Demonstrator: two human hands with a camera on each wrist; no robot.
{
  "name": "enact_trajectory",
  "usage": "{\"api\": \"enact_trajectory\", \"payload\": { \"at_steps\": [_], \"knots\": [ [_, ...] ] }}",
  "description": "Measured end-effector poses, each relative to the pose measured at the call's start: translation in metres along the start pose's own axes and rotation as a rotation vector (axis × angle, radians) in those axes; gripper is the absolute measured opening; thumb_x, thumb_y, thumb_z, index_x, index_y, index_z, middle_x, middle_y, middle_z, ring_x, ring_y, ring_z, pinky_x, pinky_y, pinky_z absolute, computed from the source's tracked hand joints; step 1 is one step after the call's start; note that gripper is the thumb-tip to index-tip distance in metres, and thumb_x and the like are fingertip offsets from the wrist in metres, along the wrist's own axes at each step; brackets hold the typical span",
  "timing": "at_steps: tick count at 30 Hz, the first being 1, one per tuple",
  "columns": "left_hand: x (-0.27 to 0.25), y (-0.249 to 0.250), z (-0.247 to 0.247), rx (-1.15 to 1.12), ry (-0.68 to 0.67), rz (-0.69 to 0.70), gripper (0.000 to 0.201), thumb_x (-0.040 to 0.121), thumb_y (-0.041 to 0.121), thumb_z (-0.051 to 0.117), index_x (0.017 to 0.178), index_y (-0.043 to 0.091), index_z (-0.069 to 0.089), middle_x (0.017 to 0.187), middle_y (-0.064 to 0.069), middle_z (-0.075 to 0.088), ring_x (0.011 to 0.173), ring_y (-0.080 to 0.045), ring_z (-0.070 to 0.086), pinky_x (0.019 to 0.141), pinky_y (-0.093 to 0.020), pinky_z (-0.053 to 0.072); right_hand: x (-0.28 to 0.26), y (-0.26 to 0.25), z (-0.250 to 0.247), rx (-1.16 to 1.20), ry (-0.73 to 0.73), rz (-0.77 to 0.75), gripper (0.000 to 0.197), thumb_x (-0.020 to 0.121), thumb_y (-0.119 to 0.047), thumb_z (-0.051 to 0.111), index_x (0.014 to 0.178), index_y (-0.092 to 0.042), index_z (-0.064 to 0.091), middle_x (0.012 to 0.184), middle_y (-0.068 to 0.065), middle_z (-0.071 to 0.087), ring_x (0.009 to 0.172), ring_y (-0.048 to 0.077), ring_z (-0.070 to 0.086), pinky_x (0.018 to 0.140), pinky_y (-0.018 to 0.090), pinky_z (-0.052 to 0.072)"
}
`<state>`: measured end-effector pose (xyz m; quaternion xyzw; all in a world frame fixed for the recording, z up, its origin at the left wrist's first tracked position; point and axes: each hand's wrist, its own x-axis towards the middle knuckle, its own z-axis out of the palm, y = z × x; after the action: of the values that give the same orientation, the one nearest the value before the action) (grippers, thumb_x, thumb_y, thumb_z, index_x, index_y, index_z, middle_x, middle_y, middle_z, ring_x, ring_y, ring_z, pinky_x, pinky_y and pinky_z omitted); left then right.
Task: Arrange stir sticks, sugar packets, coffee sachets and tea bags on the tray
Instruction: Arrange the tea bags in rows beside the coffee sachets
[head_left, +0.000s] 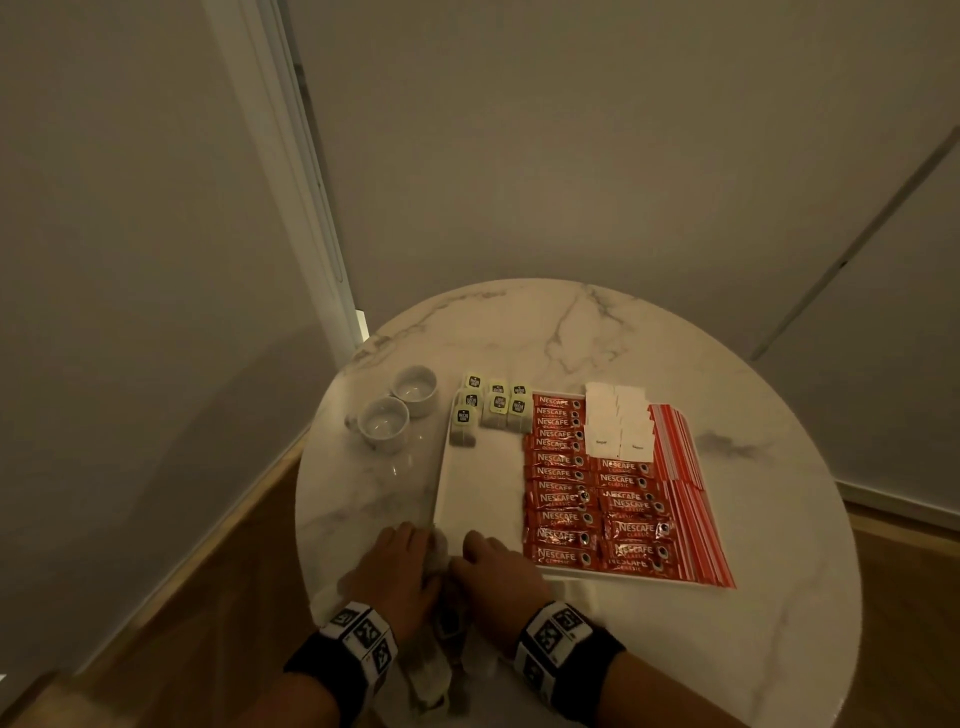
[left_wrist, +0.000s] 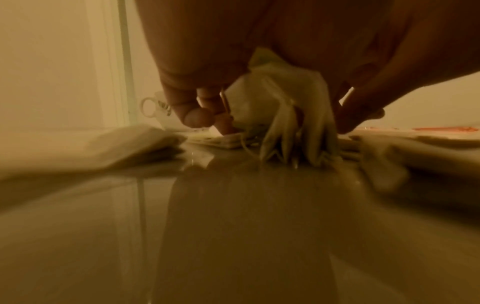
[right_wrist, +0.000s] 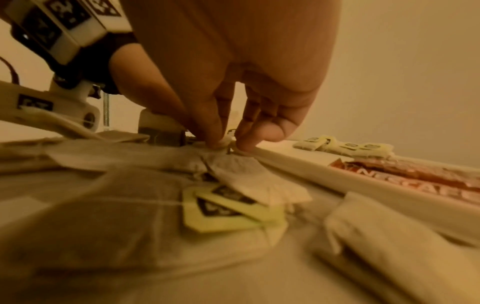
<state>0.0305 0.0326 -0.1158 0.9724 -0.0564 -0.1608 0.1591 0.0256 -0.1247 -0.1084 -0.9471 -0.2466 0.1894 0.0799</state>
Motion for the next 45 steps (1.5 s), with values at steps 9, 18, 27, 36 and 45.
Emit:
{"api": "enact_trajectory", "payload": {
  "at_steps": [9, 18, 27, 36, 45],
  "knots": [
    [0.014, -0.001, -0.028, -0.359, 0.037, -0.071, 0.02, 0.097, 0.029, 0.046, 0.082, 0.02, 0.055, 0.083, 0.0, 0.057, 0.086, -0.022, 0.06, 0.072, -0.026, 0.042, 0.007, 0.004, -0.002, -0.024, -0.049, -0.057, 0.038, 0.092, -0.031, 0.055, 0.127, -0.019, 0.042, 0.12, 0.011, 0.037, 0.104, 0.033, 0.045, 0.066, 0.039, 0.041],
    [0.005, 0.011, -0.068, -1.597, -0.082, -0.279, 0.021, 0.096, 0.005, 0.043, 0.103, 0.001, 0.062, 0.088, -0.019, 0.07, 0.073, -0.03, 0.069, 0.054, -0.032, 0.055, 0.016, -0.007, -0.006, -0.001, -0.089, -0.051, 0.061, 0.091, -0.028, 0.057, 0.144, -0.022, 0.028, 0.142, 0.009, 0.028, 0.117, 0.033, 0.041, 0.08, 0.044, 0.049],
    [0.003, 0.022, -0.08, -1.796, -0.063, -0.121, 0.009, 0.077, 0.007, 0.055, 0.086, 0.004, 0.057, 0.079, -0.019, 0.067, 0.063, -0.023, 0.067, 0.047, -0.026, 0.051, 0.022, -0.01, -0.007, -0.045, -0.048, -0.079, 0.039, 0.092, -0.031, 0.054, 0.127, -0.014, 0.049, 0.129, 0.009, 0.035, 0.11, 0.031, 0.042, 0.078, 0.04, 0.043],
    [0.028, 0.009, -0.077, -1.584, -0.03, -0.143, 0.021, 0.092, -0.001, 0.042, 0.106, 0.014, 0.049, 0.092, -0.016, 0.067, 0.083, -0.03, 0.063, 0.051, -0.033, 0.049, 0.018, 0.033, -0.068, 0.579, 0.073, 0.127, 0.022, 0.096, -0.023, 0.053, 0.114, -0.016, 0.064, 0.11, 0.001, 0.063, 0.092, 0.011, 0.057, 0.088, 0.027, 0.049],
    [0.069, 0.038, -0.048, -1.161, -0.222, -0.172, 0.016, 0.084, 0.016, 0.068, 0.099, 0.01, 0.066, 0.086, -0.015, 0.069, 0.064, -0.014, 0.054, 0.049, -0.023, 0.043, 0.033, 0.079, -0.109, 0.77, 0.03, 0.189, 0.023, 0.088, -0.018, 0.065, 0.112, -0.018, 0.064, 0.098, -0.007, 0.066, 0.086, 0.01, 0.065, 0.072, 0.017, 0.053]
  ]
}}
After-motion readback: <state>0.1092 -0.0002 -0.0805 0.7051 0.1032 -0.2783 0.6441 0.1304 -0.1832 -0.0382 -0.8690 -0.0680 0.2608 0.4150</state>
